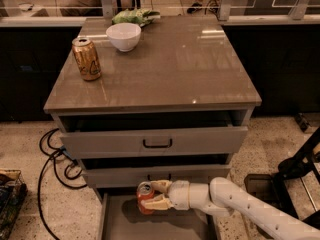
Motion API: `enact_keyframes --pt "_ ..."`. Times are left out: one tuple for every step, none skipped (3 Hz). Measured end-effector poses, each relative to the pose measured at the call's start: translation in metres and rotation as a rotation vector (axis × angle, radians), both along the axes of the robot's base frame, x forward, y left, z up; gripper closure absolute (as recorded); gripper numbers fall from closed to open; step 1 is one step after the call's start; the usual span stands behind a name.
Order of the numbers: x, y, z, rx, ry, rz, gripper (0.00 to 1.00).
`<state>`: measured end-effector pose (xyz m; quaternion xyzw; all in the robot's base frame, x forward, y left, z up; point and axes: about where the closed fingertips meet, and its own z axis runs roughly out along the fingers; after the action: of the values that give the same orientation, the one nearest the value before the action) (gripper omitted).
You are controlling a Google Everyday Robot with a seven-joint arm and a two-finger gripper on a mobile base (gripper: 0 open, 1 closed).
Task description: Place coke can into bottom drawer
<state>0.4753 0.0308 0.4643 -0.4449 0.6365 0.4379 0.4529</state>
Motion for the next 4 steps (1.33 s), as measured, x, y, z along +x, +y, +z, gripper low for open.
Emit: enact_keyframes --pt "-0.002 0.007 -0.022 0.0 -0.002 0.016 1.0" --pt "-0.004 0.013 -0.048 -0.032 -0.005 0.014 1.0" --pt "0.002 0.019 -0.091 -0.063 -0.023 -0.026 1.0" --pt "0.008 0.024 -0.125 -0.086 -0.042 -0.072 1.0"
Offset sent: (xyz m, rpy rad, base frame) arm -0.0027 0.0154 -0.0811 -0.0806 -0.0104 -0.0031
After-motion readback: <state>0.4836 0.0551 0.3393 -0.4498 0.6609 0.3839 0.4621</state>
